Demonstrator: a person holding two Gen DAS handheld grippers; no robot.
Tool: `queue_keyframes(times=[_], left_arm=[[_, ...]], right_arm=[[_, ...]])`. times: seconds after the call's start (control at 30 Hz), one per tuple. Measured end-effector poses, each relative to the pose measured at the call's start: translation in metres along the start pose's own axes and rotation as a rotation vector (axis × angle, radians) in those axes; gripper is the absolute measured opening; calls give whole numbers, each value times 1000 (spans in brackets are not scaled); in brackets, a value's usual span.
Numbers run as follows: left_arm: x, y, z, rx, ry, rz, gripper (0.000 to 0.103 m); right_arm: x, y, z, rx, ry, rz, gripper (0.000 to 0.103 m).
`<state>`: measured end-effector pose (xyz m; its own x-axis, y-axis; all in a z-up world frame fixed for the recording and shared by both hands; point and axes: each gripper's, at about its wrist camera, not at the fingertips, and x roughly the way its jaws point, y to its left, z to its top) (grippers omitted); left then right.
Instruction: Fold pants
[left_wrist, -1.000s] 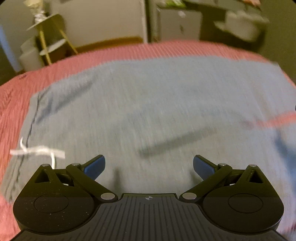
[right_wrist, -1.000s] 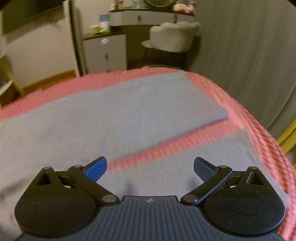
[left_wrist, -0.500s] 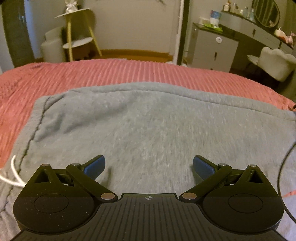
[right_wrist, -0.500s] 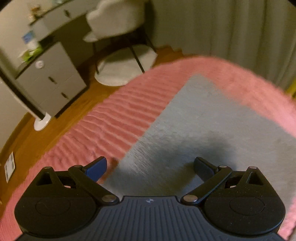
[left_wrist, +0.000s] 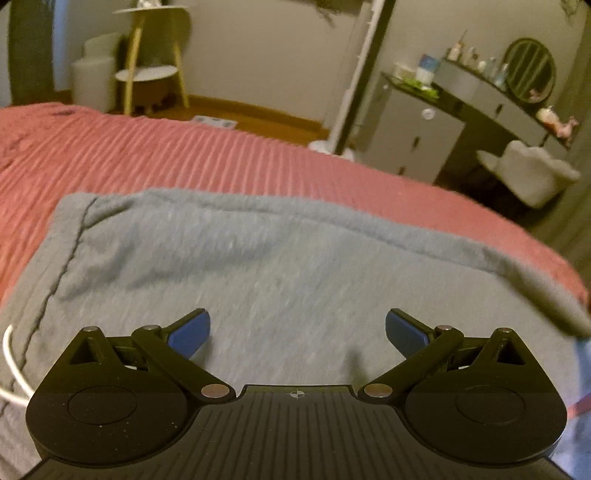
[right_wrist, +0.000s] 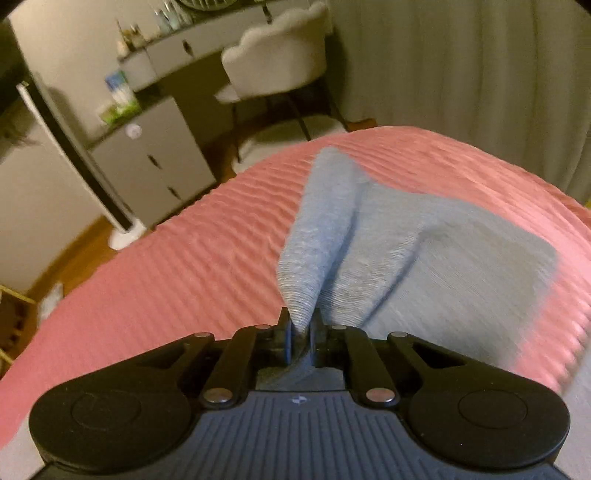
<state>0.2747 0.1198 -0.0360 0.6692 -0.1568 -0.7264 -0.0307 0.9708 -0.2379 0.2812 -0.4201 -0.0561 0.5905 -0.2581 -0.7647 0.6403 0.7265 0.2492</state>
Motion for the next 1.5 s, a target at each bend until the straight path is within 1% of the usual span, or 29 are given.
queue_keyframes(times=[0.1,0.2,0.23,0.3,0.33,0.37,0.4,0.43,0.5,0.57,0.6,0.63,0.67,0.7,0.73,0.77,0.8,0.87,0.93,0.97,1.03,1.1,1.17,1.23,1.3,1.33,1.43,1.47,1.5], left_arm=[[6,4,16,-76,26,-42,103],[22,-4,32,-174,96,-143,103],[31,-11,37,-185,128,-144,103],[50,-26,47,-162,166,-133,103],[62,-34,50,-129,178,-99,103],[73,-39,52,-106,197,-46,103],[88,-44,52,-84,233,24,103],[98,-46,51,-73,260,64,103],[114,-45,49,-62,287,80,103],[116,-45,50,-79,247,81,103],[114,-43,52,-93,230,74,97],[111,-41,53,-110,215,60,91],[108,-40,54,-123,207,51,68],[107,-39,55,-123,208,52,49],[105,-36,54,-113,214,51,43],[103,-34,54,-106,217,49,29],[101,-32,55,-108,226,40,15],[85,-22,55,-146,223,1,11],[56,-15,55,-153,181,-36,11],[35,-14,53,-141,151,-48,11],[-16,-12,45,-118,82,-75,11],[-67,3,29,-131,39,-129,11],[-112,21,2,-142,18,-180,11],[-144,40,-34,-151,14,-206,11],[-158,52,-74,-149,33,-204,11],[-160,57,-94,-145,45,-184,12],[-141,63,-141,-121,150,-82,14],[-134,65,-147,-134,194,-55,14],[-128,69,-147,-168,231,-50,13]], right_arm=[[-54,-36,-35,-15,-15,50,8],[-101,-78,-68,-15,2,70,8],[-110,-90,-75,-8,12,76,8],[-125,-116,-91,20,31,88,8],[-126,-124,-96,25,39,104,9],[-119,-133,-99,26,52,120,9],[-114,-137,-104,27,72,123,9],[-108,-136,-107,19,85,114,9],[-104,-129,-112,-35,82,80,10],[-101,-114,-110,-113,33,17,22],[-96,-106,-107,-150,15,-7,26],[-90,-100,-104,-156,14,-30,31],[-83,-98,-101,-133,25,-44,31],[-81,-99,-98,-103,26,-35,31],[-79,-100,-95,-66,23,-20,28],[-87,-110,-99,-53,23,-15,13],[-87,-111,-97,-52,22,-19,9],[-92,-116,-92,-18,22,16,7],[-107,-124,-85,27,2,56,6],[-123,-131,-81,67,-25,93,6],[-147,-139,-75,116,-62,142,6],[-182,-153,-70,158,-122,183,6],[-217,-172,-73,171,-187,186,6],[-235,-189,-81,178,-204,176,6],[-245,-210,-102,171,-199,156,6],[-243,-218,-109,169,-185,140,6],[-220,-246,-144,198,-91,58,6],[-207,-253,-155,202,-45,27,6],[-191,-258,-163,201,11,-13,6]])
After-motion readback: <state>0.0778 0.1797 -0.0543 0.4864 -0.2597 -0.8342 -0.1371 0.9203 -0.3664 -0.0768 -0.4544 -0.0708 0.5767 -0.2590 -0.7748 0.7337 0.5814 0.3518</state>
